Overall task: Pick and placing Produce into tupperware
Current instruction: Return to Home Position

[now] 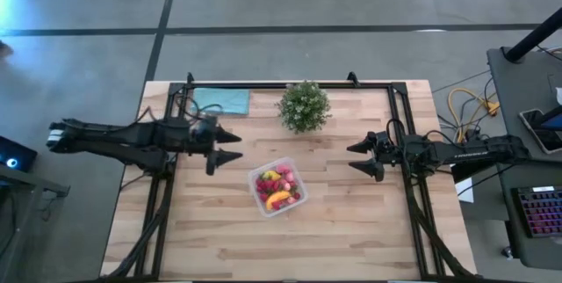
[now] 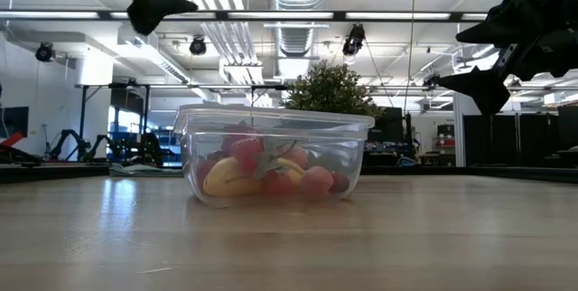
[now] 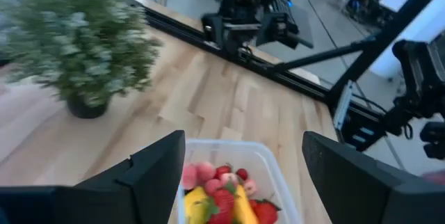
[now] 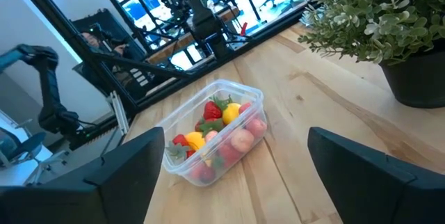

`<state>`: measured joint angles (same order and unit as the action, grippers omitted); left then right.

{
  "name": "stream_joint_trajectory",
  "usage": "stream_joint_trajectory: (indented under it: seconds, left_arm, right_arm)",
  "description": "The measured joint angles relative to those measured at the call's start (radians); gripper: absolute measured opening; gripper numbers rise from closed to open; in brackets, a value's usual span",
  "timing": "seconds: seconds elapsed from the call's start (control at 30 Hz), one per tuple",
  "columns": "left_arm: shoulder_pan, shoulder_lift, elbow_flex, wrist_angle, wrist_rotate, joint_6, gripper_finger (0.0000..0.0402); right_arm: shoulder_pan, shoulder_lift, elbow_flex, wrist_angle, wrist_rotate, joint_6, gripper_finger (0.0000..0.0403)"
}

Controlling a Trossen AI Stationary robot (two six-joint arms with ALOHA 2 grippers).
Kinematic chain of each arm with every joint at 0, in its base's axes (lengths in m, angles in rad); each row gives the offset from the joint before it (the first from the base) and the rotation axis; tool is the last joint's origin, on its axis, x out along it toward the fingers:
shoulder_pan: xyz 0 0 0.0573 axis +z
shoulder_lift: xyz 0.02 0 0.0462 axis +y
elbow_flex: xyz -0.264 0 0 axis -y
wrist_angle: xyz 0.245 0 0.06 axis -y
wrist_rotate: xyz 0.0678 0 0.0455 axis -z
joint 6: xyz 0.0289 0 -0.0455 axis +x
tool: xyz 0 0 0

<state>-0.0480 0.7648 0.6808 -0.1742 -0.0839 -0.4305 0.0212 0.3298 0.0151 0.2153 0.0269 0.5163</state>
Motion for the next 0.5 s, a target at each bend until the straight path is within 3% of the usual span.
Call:
stream_joint_trajectory:
  seconds: [0.27,0.5]
  left_arm:
    - [0.037,-0.243,-0.149,0.0,-0.004,0.021,0.0276]
    - [0.038,-0.375,-0.255,-0.007,-0.004,0.024,0.0276]
  right_arm:
    - [0.0,0.0,0.0,0.0,0.0,0.0,0.0347]
    - [0.0,0.0,0.0,0.0,0.0,0.0,0.0349]
